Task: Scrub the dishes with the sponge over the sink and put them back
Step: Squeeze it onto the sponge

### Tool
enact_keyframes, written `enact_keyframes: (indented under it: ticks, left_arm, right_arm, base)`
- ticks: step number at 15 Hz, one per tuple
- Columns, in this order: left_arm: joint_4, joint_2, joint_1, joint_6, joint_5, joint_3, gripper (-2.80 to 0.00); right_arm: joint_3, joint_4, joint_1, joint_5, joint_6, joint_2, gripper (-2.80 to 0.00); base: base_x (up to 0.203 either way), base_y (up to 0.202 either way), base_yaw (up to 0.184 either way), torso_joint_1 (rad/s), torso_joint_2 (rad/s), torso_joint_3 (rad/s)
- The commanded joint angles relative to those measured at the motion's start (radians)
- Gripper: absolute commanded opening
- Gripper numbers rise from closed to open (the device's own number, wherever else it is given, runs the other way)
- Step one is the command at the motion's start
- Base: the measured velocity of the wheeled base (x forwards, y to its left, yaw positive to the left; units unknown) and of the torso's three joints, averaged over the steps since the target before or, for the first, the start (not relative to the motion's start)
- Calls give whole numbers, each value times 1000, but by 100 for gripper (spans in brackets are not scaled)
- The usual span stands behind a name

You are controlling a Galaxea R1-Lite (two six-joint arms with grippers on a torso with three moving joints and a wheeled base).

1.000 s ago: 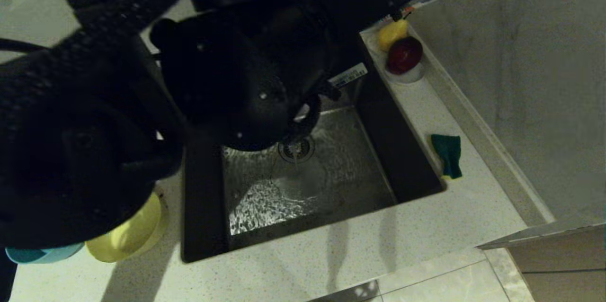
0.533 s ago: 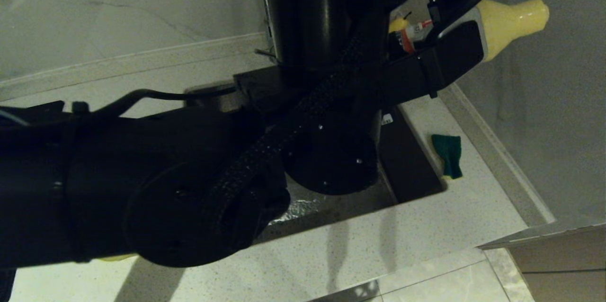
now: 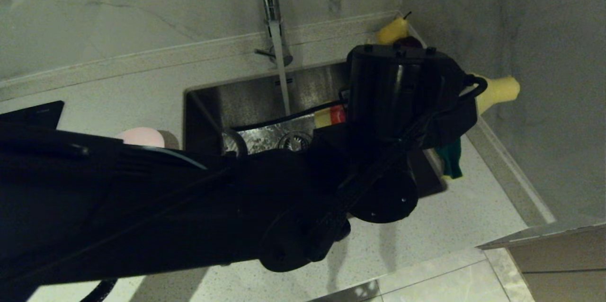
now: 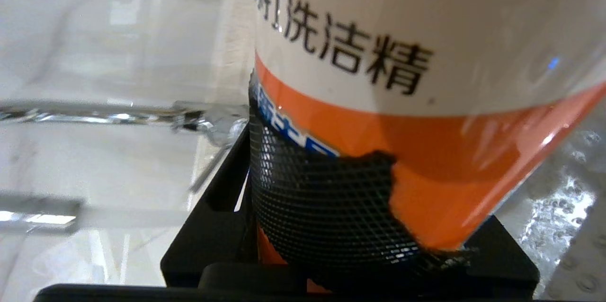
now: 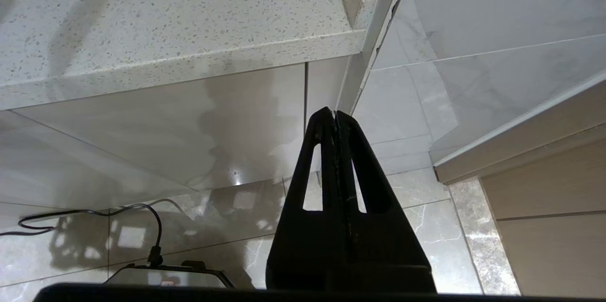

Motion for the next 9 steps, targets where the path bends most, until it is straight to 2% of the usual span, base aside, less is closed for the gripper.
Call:
enact_keyframes:
  ticks: [1,4,7,9]
  left_arm:
    - [-3,61,1,14,27,-5,-280]
    - [-4,120,0,19,107,-38,-280]
    - [-4,191,-3,35,160,-108,-280]
    - [-3,225,-13,46,171,-150,-280]
  right_arm:
    - [0,0,0,0,0,-1,-280]
    - [0,0,0,0,0,-1,-280]
    - [0,0,0,0,0,-1,-280]
    - [0,0,0,0,0,-1,-280]
  base:
    - [0,0,0,0,0,0]
    - [0,0,0,0,0,0]
    - [0,0,0,0,0,0]
    - [0,0,0,0,0,0]
